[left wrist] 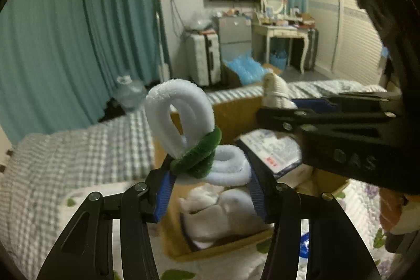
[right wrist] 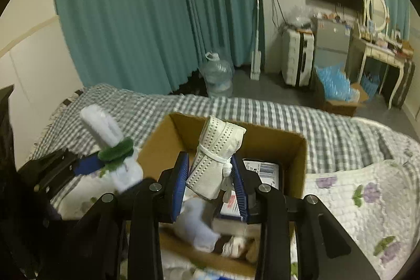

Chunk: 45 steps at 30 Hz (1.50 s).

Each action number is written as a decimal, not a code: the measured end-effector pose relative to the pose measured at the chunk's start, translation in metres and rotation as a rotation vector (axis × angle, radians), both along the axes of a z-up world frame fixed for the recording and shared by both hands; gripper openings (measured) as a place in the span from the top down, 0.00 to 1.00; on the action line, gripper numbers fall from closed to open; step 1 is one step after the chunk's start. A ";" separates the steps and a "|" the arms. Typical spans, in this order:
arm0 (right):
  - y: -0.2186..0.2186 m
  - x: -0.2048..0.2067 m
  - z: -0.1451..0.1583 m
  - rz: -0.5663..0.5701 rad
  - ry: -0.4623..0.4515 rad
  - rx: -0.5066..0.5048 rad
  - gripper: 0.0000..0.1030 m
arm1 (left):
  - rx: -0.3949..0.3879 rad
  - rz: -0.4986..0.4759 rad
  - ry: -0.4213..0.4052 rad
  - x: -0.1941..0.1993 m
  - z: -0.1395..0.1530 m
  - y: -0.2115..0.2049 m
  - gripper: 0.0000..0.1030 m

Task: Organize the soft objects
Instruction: 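Carry the sock and pipe-cleaner figure to the box and release them, then grasp the Vinda tissue pack with the right gripper while the left grasps the white plastic piece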

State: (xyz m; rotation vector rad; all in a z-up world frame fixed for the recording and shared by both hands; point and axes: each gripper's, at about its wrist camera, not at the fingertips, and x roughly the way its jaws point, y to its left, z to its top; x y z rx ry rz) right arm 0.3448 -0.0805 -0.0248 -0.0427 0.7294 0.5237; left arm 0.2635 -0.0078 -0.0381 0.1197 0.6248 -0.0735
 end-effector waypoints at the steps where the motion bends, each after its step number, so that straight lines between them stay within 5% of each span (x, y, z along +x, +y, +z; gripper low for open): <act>1: 0.001 0.009 -0.008 0.000 0.018 0.005 0.68 | -0.011 -0.013 0.016 0.006 -0.008 0.000 0.40; 5: -0.003 0.028 -0.029 -0.013 0.060 0.045 0.60 | 0.008 -0.019 0.038 0.019 -0.033 -0.003 0.21; 7: -0.006 0.032 -0.034 -0.023 0.066 0.036 0.31 | 0.034 -0.020 0.004 0.014 -0.036 -0.008 0.18; 11: -0.014 0.025 -0.027 -0.061 0.036 0.009 0.26 | 0.049 -0.012 -0.039 0.006 -0.028 -0.008 0.18; 18: -0.034 -0.028 0.043 -0.109 -0.074 0.007 0.19 | -0.014 0.060 -0.089 -0.021 0.024 0.006 0.18; 22: -0.044 -0.075 0.099 -0.140 -0.170 0.005 0.03 | -0.050 0.069 -0.141 -0.059 0.066 0.012 0.18; 24: -0.049 -0.102 0.121 -0.147 -0.211 0.009 0.02 | -0.039 0.082 -0.186 -0.085 0.085 0.011 0.17; 26: -0.054 -0.127 0.136 -0.138 -0.233 0.010 0.02 | -0.023 0.095 -0.231 -0.117 0.104 0.014 0.06; 32: -0.058 -0.193 0.149 -0.133 -0.272 -0.045 0.01 | -0.023 0.104 -0.299 -0.182 0.132 0.021 0.05; 38: -0.066 -0.239 0.136 -0.129 -0.276 -0.012 0.01 | -0.063 0.068 -0.337 -0.226 0.133 0.024 0.05; 45: -0.060 -0.255 0.087 -0.146 -0.276 -0.042 0.01 | -0.047 0.072 -0.331 -0.234 0.110 0.015 0.05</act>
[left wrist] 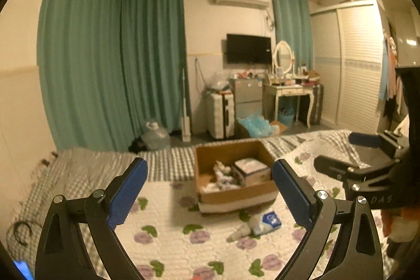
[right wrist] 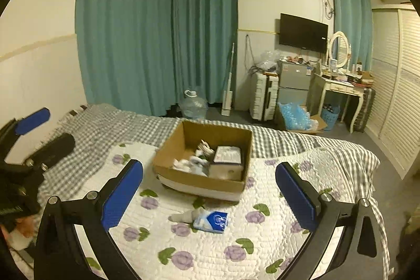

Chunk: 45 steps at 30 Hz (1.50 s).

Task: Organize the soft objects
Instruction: 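Grasp the Vinda tissue pack with the right gripper while the left grasps the white plastic piece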

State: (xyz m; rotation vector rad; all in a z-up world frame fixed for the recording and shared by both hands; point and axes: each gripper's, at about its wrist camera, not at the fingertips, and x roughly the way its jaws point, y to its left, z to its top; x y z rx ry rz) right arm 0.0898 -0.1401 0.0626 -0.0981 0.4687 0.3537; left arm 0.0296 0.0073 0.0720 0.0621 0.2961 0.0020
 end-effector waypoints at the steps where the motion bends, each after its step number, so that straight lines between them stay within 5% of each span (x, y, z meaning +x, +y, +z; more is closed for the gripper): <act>1: 0.000 0.002 -0.009 0.003 0.010 -0.001 0.01 | -0.010 0.005 0.010 0.000 -0.006 0.002 0.05; 8: 0.000 0.036 -0.079 0.027 0.114 0.012 0.01 | -0.037 0.052 0.117 0.028 -0.071 0.013 0.05; 18: 0.012 0.090 -0.198 0.020 0.330 -0.093 0.01 | -0.041 0.048 0.292 0.079 -0.174 0.020 0.05; 25: 0.025 0.110 -0.237 0.026 0.417 -0.136 0.03 | -0.121 0.001 0.439 0.106 -0.225 0.028 0.05; 27: 0.028 0.115 -0.248 0.028 0.456 -0.150 0.10 | -0.112 -0.018 0.472 0.111 -0.234 0.027 0.05; 33: 0.027 0.126 -0.253 0.015 0.476 -0.135 0.14 | -0.105 -0.039 0.497 0.116 -0.244 0.026 0.05; 36: 0.028 0.127 -0.250 0.023 0.471 -0.133 0.28 | -0.108 -0.040 0.508 0.116 -0.246 0.027 0.06; 45: -0.002 0.129 -0.224 -0.067 0.423 -0.054 0.29 | -0.098 -0.074 0.526 0.121 -0.235 0.006 0.06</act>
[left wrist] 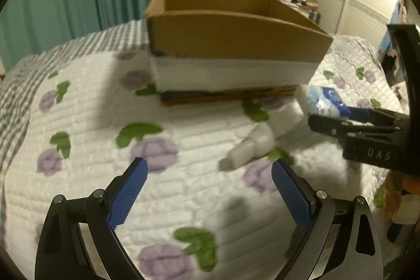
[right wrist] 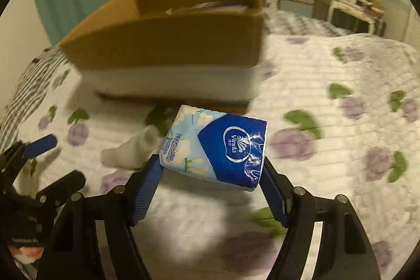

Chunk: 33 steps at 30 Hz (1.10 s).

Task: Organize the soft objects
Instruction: 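Grasp the Vinda tissue pack with the right gripper while the left grasps the white plastic piece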

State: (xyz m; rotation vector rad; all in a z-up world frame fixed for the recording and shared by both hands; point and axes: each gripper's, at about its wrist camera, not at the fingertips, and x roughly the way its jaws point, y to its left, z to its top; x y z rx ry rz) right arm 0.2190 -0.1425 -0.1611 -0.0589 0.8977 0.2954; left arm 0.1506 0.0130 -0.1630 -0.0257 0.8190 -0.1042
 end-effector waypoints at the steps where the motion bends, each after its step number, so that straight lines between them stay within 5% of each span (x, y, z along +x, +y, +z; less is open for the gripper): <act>1: -0.006 0.001 0.003 -0.015 -0.007 0.007 0.29 | 0.009 -0.002 -0.004 0.002 0.002 -0.005 0.06; 6: -0.023 0.008 0.006 -0.050 -0.006 0.034 0.29 | 0.021 -0.040 -0.009 0.021 0.001 -0.030 0.09; 12: -0.020 0.012 0.006 -0.036 -0.007 0.029 0.29 | 0.026 -0.102 0.082 0.049 -0.018 -0.052 0.43; 20: -0.018 0.013 0.002 -0.021 0.005 0.019 0.29 | 0.072 -0.130 0.099 0.054 -0.025 -0.062 0.68; 26: -0.020 0.001 0.011 -0.029 -0.026 0.017 0.29 | -0.031 -0.116 0.112 0.043 -0.013 -0.047 0.72; 33: -0.022 -0.026 0.029 -0.037 -0.059 0.052 0.29 | -0.037 -0.093 0.063 0.017 0.014 -0.031 0.74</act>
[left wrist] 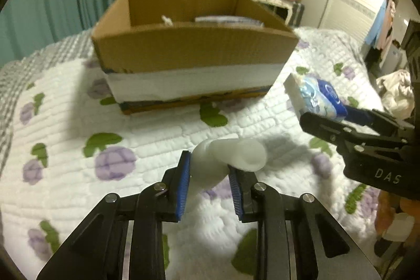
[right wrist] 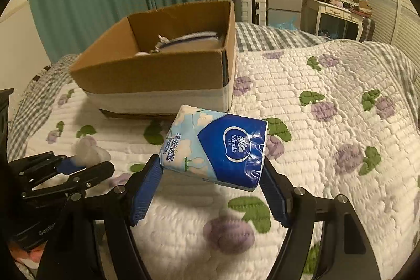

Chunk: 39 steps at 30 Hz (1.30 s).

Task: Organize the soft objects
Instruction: 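Grasp the Vinda tissue pack with the right gripper while the left grasps the white plastic piece, then lower both held items into the box and open both grippers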

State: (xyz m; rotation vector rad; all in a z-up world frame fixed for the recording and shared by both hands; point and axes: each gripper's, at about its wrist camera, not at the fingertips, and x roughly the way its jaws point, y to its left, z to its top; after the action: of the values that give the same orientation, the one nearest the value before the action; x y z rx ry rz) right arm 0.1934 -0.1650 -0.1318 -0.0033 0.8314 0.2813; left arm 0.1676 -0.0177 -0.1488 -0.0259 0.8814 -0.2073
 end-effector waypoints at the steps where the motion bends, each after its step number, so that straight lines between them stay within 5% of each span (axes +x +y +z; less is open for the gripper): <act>1: 0.000 -0.004 0.004 -0.001 -0.007 0.005 0.29 | -0.002 0.001 -0.011 -0.005 0.005 0.001 0.74; 15: 0.021 -0.059 0.098 0.080 -0.193 0.007 0.29 | 0.050 0.021 -0.215 -0.054 0.104 0.008 0.74; 23: 0.040 -0.052 0.146 0.154 -0.284 0.011 0.29 | 0.065 0.049 -0.255 -0.048 0.149 0.017 0.74; 32: 0.042 0.008 0.163 0.169 -0.309 -0.004 0.29 | 0.091 0.080 -0.246 0.007 0.157 0.021 0.73; 39: 0.043 0.073 0.140 0.165 -0.277 -0.004 0.29 | 0.082 0.075 -0.203 0.082 0.130 0.022 0.70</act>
State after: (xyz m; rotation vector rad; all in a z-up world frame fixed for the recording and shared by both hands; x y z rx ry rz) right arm 0.2664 -0.1224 0.0083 -0.1132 0.5572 0.4244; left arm 0.2493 0.0048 -0.0189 0.0375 0.6845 -0.1015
